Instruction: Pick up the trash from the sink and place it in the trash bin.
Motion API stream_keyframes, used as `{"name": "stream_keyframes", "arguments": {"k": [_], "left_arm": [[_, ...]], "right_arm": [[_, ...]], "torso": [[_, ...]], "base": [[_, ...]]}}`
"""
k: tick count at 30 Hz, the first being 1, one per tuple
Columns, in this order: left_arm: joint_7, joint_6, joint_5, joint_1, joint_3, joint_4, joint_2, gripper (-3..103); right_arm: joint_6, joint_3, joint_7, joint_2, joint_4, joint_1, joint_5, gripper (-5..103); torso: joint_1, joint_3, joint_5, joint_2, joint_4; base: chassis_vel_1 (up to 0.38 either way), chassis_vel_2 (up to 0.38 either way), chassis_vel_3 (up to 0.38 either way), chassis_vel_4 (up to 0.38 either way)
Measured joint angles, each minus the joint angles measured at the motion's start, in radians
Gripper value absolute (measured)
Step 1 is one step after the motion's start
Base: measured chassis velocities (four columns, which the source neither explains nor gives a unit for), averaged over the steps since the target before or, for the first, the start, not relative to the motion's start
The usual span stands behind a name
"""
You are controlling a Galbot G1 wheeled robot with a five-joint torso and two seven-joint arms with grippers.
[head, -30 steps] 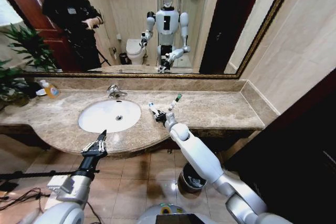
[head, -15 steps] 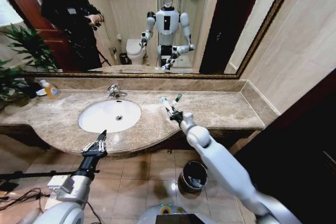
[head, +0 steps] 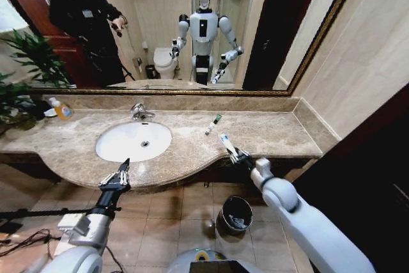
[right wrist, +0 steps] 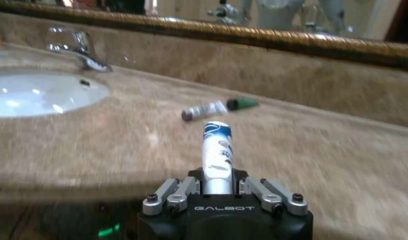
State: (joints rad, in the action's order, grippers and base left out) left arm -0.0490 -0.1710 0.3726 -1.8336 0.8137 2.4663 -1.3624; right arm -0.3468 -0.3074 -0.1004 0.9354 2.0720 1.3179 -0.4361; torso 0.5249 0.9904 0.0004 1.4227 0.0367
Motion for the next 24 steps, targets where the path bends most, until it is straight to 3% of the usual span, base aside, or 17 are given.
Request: {"name": "stream_keyframes", "arguments": {"k": [6, 17, 24], "left_arm": [[0.000, 0.000, 0.000, 0.000, 0.000, 0.000, 0.000, 0], [0.000, 0.000, 0.000, 0.000, 0.000, 0.000, 0.000, 0], [0.000, 0.000, 0.000, 0.000, 0.000, 0.000, 0.000, 0]], "right_arm": [[0.050, -0.088, -0.012, 0.077, 0.030, 0.143, 0.052, 25], [0.095, -0.118, -0.003, 0.147, -0.035, 0.212, 0.134, 25], [0.122, -0.106, 0.013, 0.234, -0.191, 0.215, 0.170, 25]], "torso": [[0.000, 0.000, -0.0002, 0.000, 0.0000], [0.000, 0.000, -0.0006, 0.000, 0.0001], [0.000, 0.000, -0.0004, 0.000, 0.0001]], "base": [[0.000, 0.000, 0.000, 0.000], [0.000, 0.000, 0.000, 0.000], [0.000, 0.000, 0.000, 0.000]]}}
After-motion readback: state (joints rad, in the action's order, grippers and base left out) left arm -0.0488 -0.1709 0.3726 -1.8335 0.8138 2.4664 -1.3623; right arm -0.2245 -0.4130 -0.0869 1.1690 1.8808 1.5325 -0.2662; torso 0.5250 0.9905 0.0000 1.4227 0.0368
